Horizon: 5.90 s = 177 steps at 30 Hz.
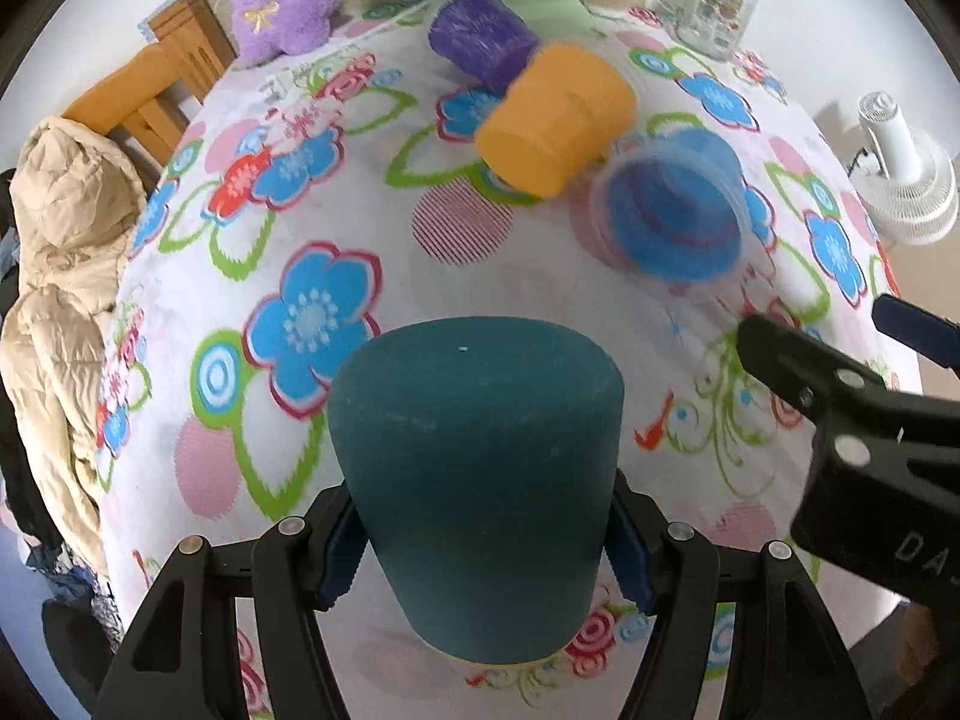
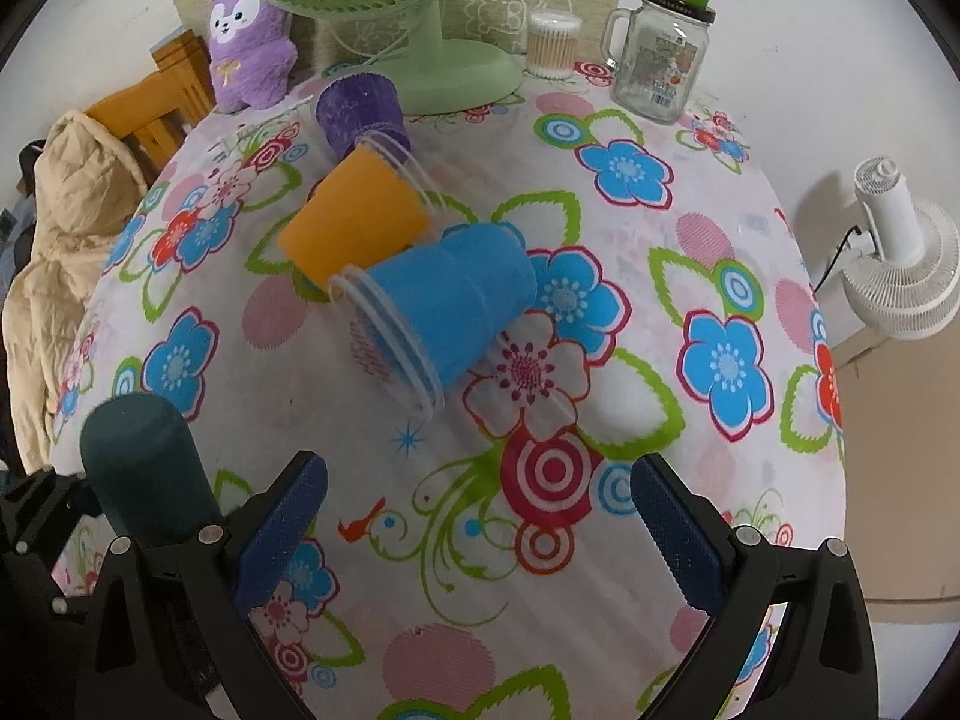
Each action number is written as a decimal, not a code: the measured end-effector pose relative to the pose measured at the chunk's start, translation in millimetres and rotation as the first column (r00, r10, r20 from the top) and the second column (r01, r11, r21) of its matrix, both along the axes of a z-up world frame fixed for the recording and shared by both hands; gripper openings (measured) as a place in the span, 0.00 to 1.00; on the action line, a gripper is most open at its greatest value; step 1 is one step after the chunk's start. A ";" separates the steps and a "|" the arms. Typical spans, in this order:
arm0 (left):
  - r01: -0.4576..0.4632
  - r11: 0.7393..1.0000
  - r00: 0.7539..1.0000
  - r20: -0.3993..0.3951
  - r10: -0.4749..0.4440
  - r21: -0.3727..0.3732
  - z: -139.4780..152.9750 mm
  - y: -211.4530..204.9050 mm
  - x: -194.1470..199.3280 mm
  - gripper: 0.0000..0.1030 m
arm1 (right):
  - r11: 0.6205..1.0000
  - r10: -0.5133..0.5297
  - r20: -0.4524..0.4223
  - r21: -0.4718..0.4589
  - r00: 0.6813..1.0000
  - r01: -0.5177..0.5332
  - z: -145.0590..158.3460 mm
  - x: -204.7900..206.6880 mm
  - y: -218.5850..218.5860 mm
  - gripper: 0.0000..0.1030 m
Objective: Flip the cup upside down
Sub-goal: 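Lift the teal cup with the left tool and carry it toward the right tool, then grasp the teal cup with the right tool while the left tool releases it, then rotate the teal cup with the right tool so its yellow rim faces down, then lower the teal cup rim-down onto the tablecloth and open the right tool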
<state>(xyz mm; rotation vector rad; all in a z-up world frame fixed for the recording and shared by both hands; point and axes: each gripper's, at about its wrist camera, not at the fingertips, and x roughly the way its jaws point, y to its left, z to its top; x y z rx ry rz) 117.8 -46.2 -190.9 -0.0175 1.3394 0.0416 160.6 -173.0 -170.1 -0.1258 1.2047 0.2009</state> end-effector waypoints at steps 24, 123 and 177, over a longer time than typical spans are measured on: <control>-0.002 1.000 0.999 0.044 0.003 -0.019 4.4 18.7 -1.8 0.92 | 0.999 -0.028 -0.024 0.037 0.999 0.029 -5.9 -6.6 -3.0 1.00; 0.070 0.985 0.987 0.154 -0.045 -0.157 18.0 69.3 -77.1 0.92 | 0.995 0.000 0.403 0.089 0.915 -0.040 27.1 -105.2 53.0 0.66; 0.115 0.987 0.986 0.132 -0.100 -0.110 -25.9 62.1 -114.1 0.92 | 0.983 -0.153 0.570 0.169 0.807 0.068 -18.8 -178.2 43.3 0.94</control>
